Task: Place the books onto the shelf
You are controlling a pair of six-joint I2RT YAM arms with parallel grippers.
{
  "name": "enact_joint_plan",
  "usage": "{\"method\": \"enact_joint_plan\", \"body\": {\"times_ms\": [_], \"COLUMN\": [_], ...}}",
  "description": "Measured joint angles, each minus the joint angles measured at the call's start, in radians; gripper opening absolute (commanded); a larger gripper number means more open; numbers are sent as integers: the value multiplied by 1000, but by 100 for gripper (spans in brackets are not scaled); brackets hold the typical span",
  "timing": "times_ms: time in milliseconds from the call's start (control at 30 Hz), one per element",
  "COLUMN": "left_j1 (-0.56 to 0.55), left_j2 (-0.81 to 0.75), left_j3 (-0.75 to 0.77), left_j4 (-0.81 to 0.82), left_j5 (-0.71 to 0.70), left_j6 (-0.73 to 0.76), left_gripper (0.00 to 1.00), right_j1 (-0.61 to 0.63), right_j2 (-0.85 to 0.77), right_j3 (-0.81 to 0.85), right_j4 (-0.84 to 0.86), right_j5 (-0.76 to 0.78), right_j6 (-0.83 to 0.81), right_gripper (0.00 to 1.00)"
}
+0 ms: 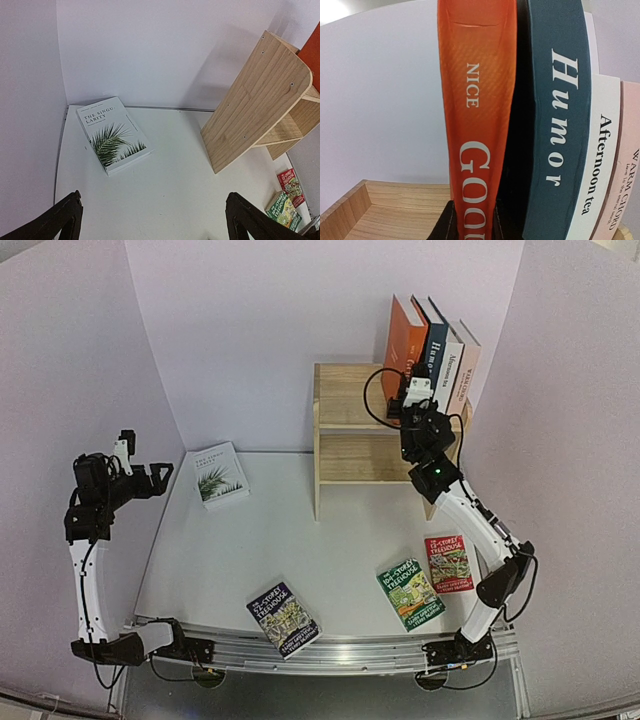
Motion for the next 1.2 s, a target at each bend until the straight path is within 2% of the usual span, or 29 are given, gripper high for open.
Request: {"method": "enact_joint_plan", "body": {"times_ms": [200,367,633,900,1033,1100,1167,1200], "left_j1": [0,0,0,0,0,0,0,0], "left_j2": [-10,-10,-11,-15,-16,-15,-6,4], "left_j3": [-12,-12,-13,-26,-37,-51,-70,-78], "left_j4": [-1,0,0,0,0,-1,-16,-31], "left_j5": [0,1,1,4,13,24,41,49], "left_j6": [0,0,0,-1,0,6,31,47], "left_gripper": [100,100,100,100,100,100,100,100], "right_j1": [0,0,0,9,29,42,56,65], "right_j2": [0,0,-2,-30,-72,-97,-126,-145], "right_j3": [0,0,-35,-86,-123,-146,-177,-198], "right_j4": [15,17,38,39,42,46,45,45], "right_j5": [47,46,37,30,30,31,35,38], "right_j6": [-17,-40,-33,-17,-4,3,14,18], "right_gripper": [18,37,50,52,58,64,80,84]}}
